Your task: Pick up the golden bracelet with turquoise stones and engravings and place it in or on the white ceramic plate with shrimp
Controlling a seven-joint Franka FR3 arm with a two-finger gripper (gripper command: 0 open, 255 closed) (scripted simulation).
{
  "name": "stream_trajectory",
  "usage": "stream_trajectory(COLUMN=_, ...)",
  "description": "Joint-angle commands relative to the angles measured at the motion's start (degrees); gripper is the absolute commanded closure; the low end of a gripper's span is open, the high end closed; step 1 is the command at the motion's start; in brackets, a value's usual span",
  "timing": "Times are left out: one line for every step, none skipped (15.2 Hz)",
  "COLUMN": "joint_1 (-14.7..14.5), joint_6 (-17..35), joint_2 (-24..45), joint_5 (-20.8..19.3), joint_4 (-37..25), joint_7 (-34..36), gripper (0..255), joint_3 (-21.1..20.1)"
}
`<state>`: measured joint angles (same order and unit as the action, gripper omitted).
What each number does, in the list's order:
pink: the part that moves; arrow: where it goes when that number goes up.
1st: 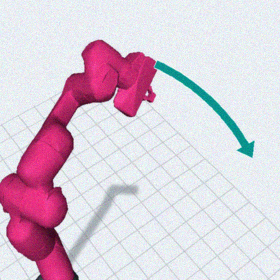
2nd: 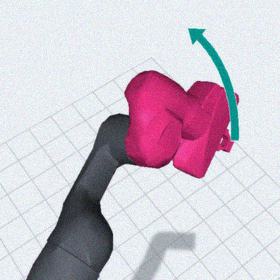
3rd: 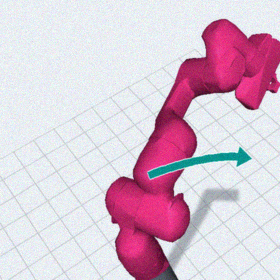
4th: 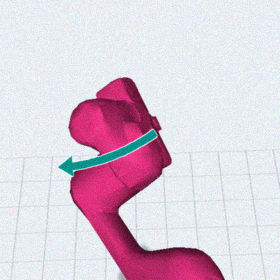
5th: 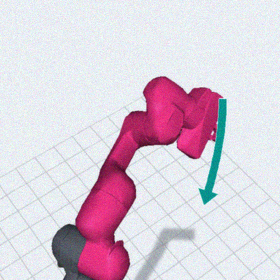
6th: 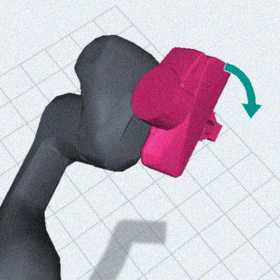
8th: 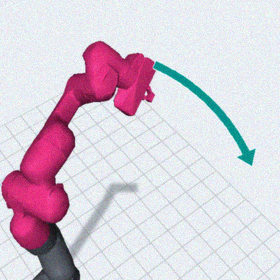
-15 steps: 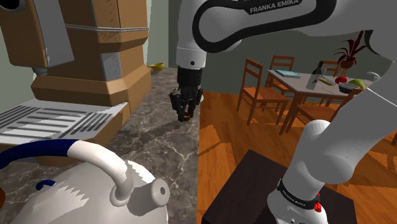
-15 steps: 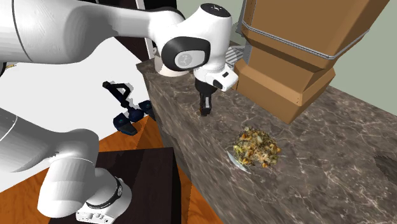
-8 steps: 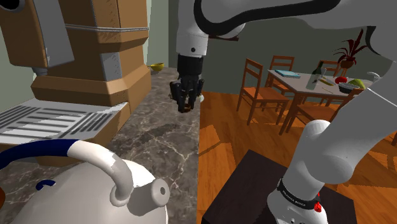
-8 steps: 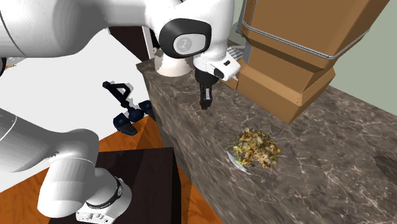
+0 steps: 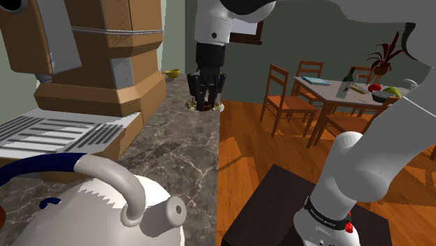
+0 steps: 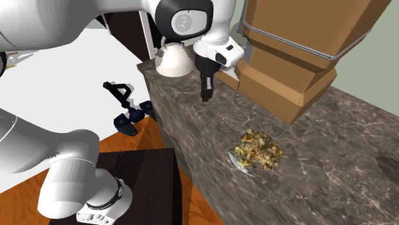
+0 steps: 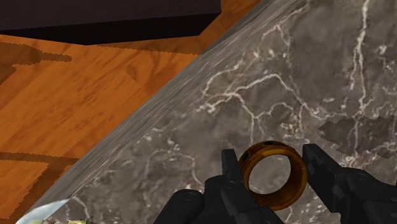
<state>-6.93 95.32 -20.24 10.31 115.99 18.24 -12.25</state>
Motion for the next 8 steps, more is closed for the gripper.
stream_trajectory(joint_1=0.08, joint_6=-1.59, joint_2=0.43, joint_5=-0.15, joint_4=-1.99, joint_7=0.16, gripper=255, joint_3=0.1)
stream_trajectory(joint_1=0.09, joint_6=-2.13, joint_2=0.52, joint_5=-0.18, joint_4=-2.62, joint_7=0.22, gripper=255, joint_3=0.12)
stream_trajectory(joint_1=0.6, joint_6=-2.23, joint_2=1.51, joint_5=-0.63, joint_4=-3.53, joint_7=-0.89, gripper=255, joint_3=0.87)
stream_trajectory(joint_1=1.1, joint_6=-2.33, joint_2=2.55, joint_5=-1.07, joint_4=-4.5, joint_7=-1.99, gripper=255, joint_3=1.6)
stream_trajectory(joint_1=1.59, joint_6=-2.46, joint_2=3.64, joint_5=-1.48, joint_4=-5.55, joint_7=-3.07, gripper=255, joint_3=2.31)
stream_trajectory(joint_1=2.08, joint_6=-2.6, joint_2=4.77, joint_5=-1.88, joint_4=-6.66, joint_7=-4.15, gripper=255, joint_3=3.01)
stream_trajectory(joint_1=2.58, joint_6=-2.76, joint_2=5.94, joint_5=-2.25, joint_4=-7.85, joint_7=-5.21, gripper=255, joint_3=3.68)
stream_trajectory(joint_1=3.06, joint_6=-2.93, joint_2=7.16, joint_5=-2.61, joint_4=-9.11, joint_7=-6.25, gripper=255, joint_3=4.35)
